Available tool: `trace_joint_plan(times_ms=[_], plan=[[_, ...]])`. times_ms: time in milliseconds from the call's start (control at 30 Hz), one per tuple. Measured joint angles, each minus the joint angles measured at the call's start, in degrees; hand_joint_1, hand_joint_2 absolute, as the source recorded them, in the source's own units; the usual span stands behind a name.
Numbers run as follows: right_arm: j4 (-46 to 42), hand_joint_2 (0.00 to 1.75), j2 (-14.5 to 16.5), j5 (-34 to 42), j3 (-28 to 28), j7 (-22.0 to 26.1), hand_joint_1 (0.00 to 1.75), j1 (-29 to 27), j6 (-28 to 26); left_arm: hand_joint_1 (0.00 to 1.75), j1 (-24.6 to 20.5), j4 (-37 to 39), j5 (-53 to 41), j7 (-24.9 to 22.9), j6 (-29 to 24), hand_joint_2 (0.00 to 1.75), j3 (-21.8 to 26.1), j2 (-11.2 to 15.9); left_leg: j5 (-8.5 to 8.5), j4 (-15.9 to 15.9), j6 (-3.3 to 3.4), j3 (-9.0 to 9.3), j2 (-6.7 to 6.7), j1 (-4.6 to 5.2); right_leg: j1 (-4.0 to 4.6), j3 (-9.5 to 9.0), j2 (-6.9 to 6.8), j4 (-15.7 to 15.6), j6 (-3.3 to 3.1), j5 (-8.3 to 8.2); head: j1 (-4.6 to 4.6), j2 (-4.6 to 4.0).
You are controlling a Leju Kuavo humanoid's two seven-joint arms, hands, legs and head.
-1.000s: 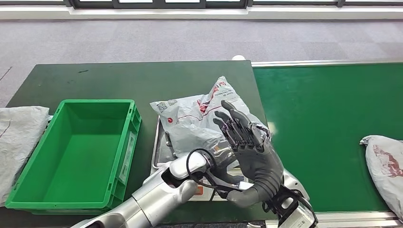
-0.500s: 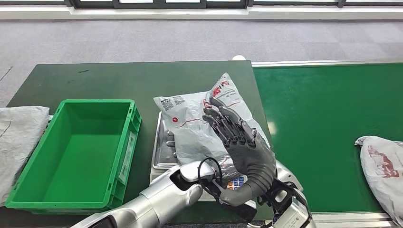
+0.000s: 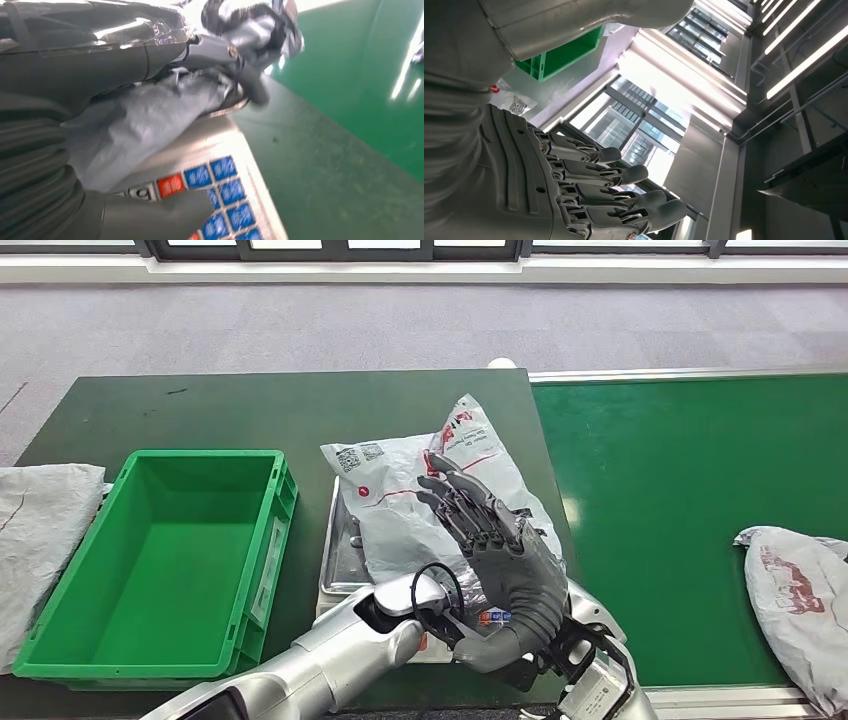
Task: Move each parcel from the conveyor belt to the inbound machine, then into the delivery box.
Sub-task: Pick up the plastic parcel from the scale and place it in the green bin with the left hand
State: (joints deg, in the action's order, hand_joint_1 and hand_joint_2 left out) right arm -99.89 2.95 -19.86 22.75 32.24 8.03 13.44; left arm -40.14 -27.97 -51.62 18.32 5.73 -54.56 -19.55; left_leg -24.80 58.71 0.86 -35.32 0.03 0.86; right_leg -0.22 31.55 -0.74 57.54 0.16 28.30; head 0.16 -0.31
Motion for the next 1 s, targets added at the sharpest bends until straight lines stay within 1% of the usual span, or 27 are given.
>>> trace_joint_plan(times_ms=[267, 300, 400, 433, 533, 600, 667, 733, 833, 900, 1000], plan=[[0.05, 1.75, 0.00, 0.05, 0.00, 0.02, 0.00, -0.04, 0.09, 1.75, -0.18, -0.90, 0.50, 0.37, -0.44, 1.75, 0.31, 0.25, -0.01, -0.02, -0.02, 0.02, 0.00, -0.03, 0.04, 0.01, 0.00, 0.00, -0.04, 0.02, -0.01, 0.00], [0.05, 1.75, 0.00, 0.05, 0.00, 0.02, 0.00, -0.03, 0.09, 1.41, -0.19, -0.94, 0.50, 0.37, -0.44, 1.75, 0.31, 0.26, -0.01, -0.03, -0.02, 0.02, 0.00, -0.04, 0.06, 0.01, 0.00, 0.00, -0.05, 0.02, -0.01, 0.00], [0.05, 1.75, 0.00, 0.12, 0.00, -0.12, 0.00, -0.02, 0.26, 0.10, -0.10, -1.27, 0.60, 0.20, -1.26, 1.75, 0.41, 0.35, -0.02, -0.04, -0.02, 0.02, 0.00, -0.06, 0.10, 0.01, 0.00, 0.00, -0.06, 0.03, -0.01, 0.00], [0.05, 1.75, 0.00, 0.15, 0.00, -0.34, 0.00, -0.01, 0.33, 0.00, 0.04, -1.54, 0.62, -0.01, -2.01, 1.75, 0.53, 0.45, -0.01, -0.04, -0.02, 0.02, 0.00, -0.07, 0.10, 0.01, 0.00, 0.00, -0.06, 0.03, 0.00, 0.00], [-0.04, 1.75, 0.00, 0.11, 0.00, -1.65, 0.00, -0.01, 0.38, 0.00, 0.78, -2.79, 0.57, -1.00, -5.08, 1.75, 1.05, 0.97, 0.01, -0.04, -0.05, 0.02, -0.01, -0.07, 0.10, 0.01, -0.01, 0.00, -0.06, 0.03, 0.01, 0.00], [-0.41, 1.75, 0.00, 0.02, 0.00, -2.50, 0.00, -0.02, 0.40, 0.00, 1.54, -4.35, 0.53, -1.58, -6.46, 0.87, 1.49, 1.43, 0.03, -0.04, -0.07, 0.01, -0.02, -0.07, 0.09, 0.02, -0.01, 0.00, -0.06, 0.03, 0.01, 0.00], [-1.02, 1.75, 0.00, -0.10, 0.00, -3.25, 0.00, -0.04, 0.46, 0.00, 2.25, -7.18, 0.90, -1.98, -6.53, 0.00, 2.22, 2.06, 0.04, -0.04, -0.07, -0.01, -0.02, -0.06, 0.08, 0.03, -0.01, 0.00, -0.06, 0.02, 0.02, 0.00], [-1.56, 1.75, 0.00, -0.29, 0.00, -3.86, 0.00, -0.10, 0.51, 0.00, 3.03, -11.69, 2.37, -1.76, -4.92, 0.00, 3.31, 2.99, 0.04, -0.04, -0.07, -0.02, -0.02, -0.06, 0.06, 0.03, -0.01, 0.00, -0.06, 0.01, 0.02, 0.00], [-2.13, 1.75, 0.00, -0.54, 0.00, -4.15, 0.00, -0.17, 0.36, 0.00, 4.44, -19.84, 5.90, -0.42, -0.70, 0.00, 5.10, 4.73, 0.03, -0.03, -0.07, -0.03, -0.01, -0.05, 0.05, 0.05, 0.00, 0.00, -0.06, 0.01, 0.01, 0.00], [-2.53, 1.75, 0.05, -0.55, 0.00, -4.00, 0.00, -0.24, -0.02, 0.00, 5.23, -24.63, 7.40, -0.08, 1.21, 0.00, 5.77, 6.11, 0.03, -0.03, -0.07, -0.03, 0.01, -0.05, 0.05, 0.08, 0.01, 0.00, -0.06, 0.02, 0.01, 0.00], [-2.93, 1.75, 0.15, -0.55, -0.04, -3.94, 0.00, -0.31, -0.56, 0.00, 6.26, -29.96, 8.11, 0.02, 1.93, 1.31, 6.09, 7.66, 0.02, -0.04, -0.07, -0.05, -0.06, -0.05, 0.06, 0.09, -0.03, 0.00, -0.07, 0.03, 0.01, 0.00]])
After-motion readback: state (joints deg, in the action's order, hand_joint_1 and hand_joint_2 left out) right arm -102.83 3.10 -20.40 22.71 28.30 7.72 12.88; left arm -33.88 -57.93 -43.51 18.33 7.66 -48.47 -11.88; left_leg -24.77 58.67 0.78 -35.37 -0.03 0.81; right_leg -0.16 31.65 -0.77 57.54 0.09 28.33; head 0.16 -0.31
